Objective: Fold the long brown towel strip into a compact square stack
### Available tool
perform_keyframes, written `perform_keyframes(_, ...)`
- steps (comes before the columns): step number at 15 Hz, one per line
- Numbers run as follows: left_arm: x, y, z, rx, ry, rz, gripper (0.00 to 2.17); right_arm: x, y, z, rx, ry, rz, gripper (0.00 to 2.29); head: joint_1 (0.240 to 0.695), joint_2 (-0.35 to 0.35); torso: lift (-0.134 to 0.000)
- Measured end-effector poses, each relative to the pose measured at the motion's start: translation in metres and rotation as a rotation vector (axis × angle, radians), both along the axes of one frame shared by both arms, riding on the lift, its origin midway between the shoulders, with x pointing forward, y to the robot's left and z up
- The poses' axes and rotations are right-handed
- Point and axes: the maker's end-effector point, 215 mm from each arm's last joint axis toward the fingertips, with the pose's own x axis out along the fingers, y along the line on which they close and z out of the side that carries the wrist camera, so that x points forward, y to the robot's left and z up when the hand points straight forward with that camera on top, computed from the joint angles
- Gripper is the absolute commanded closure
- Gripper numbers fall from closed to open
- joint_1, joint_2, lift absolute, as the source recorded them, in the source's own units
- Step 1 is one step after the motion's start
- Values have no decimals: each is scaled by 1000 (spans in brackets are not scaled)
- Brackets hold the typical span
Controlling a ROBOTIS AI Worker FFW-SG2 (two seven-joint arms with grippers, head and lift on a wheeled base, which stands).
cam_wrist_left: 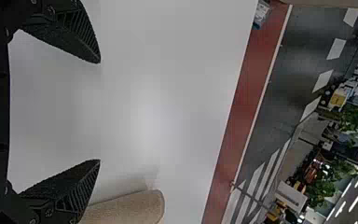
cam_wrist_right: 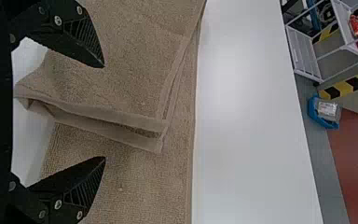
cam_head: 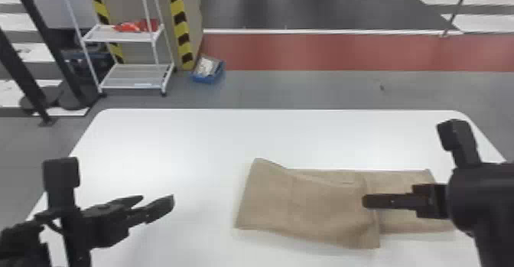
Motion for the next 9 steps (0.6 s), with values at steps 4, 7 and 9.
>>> perform_keyframes(4, 0, 2, -1, 6, 1, 3, 137, 9, 14, -7, 34, 29, 6, 1555, 695, 42, -124)
perform_keyframes(7, 1, 4, 0, 8, -6, 5, 137, 10, 17, -7, 36, 30, 9, 1963, 695, 50, -124)
perform_keyframes(9, 1, 4, 0, 9, -10, 4, 137, 8, 13, -8, 36, 30, -1, 2020, 695, 47, -124)
